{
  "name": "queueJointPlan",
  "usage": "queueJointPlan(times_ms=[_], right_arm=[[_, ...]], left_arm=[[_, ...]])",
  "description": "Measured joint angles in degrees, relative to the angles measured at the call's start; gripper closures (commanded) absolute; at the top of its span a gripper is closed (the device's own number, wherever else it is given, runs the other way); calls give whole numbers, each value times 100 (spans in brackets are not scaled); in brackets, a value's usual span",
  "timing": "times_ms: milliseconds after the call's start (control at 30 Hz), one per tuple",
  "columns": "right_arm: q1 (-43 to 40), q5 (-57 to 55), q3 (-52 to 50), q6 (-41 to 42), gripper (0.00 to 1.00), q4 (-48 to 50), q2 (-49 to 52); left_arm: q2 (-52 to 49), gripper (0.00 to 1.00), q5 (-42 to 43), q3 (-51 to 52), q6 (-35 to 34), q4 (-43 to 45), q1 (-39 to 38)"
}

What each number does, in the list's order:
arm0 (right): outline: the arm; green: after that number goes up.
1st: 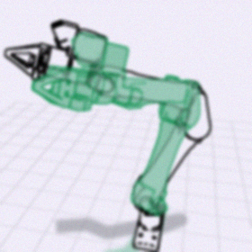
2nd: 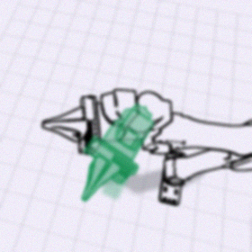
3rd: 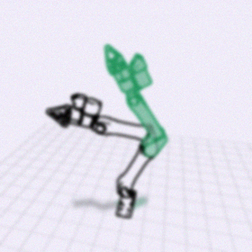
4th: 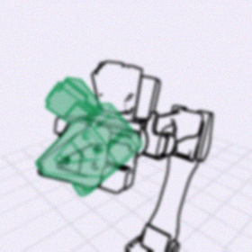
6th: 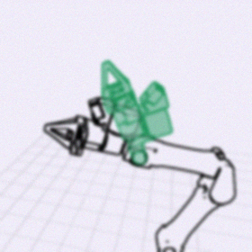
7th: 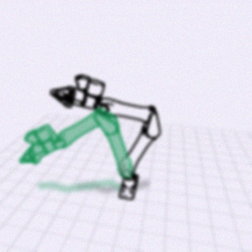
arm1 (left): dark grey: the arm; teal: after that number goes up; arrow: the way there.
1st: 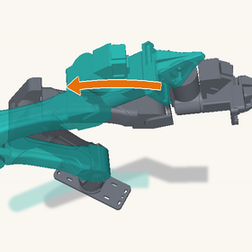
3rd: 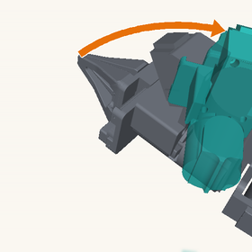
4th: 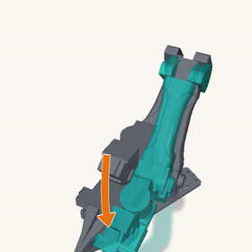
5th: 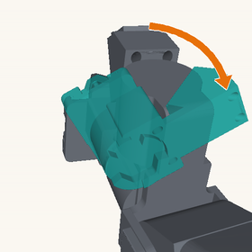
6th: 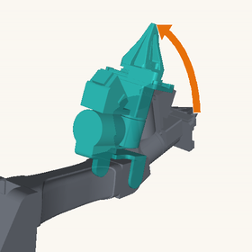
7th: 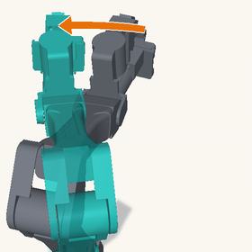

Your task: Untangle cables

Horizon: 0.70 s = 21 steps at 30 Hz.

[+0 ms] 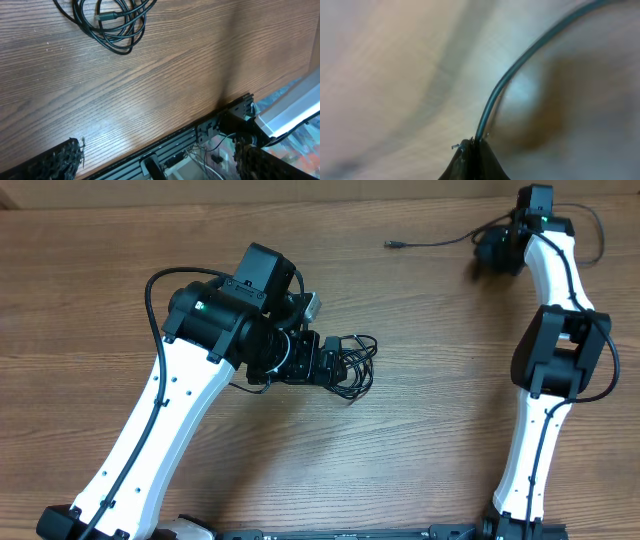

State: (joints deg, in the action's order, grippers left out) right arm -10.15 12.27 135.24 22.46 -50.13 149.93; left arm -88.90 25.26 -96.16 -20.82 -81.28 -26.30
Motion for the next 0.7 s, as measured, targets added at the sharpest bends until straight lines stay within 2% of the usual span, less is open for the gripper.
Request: queueJointPlan(times_ms=[100,133,233,333,433,700], right_arm=[[-39,785,570,688,96,664,66],[-63,1049,782,949,87,868,68],[-131,1565,1364,1552,0,1228,55],[-179,1810,1547,1843,0,1097,-13],[-186,1858,1561,1851,0,494,-33],[-199,1606,1539,1152,0,-1198,-28]], left_arm=[[0,0,0,0,2,9,0],[0,0,0,0,2,11,0],[0,0,0,0,0,15,0],[0,0,0,0,0,7,0],[0,0,0,0,2,-2,0],[0,0,0,0,2,-22,0]])
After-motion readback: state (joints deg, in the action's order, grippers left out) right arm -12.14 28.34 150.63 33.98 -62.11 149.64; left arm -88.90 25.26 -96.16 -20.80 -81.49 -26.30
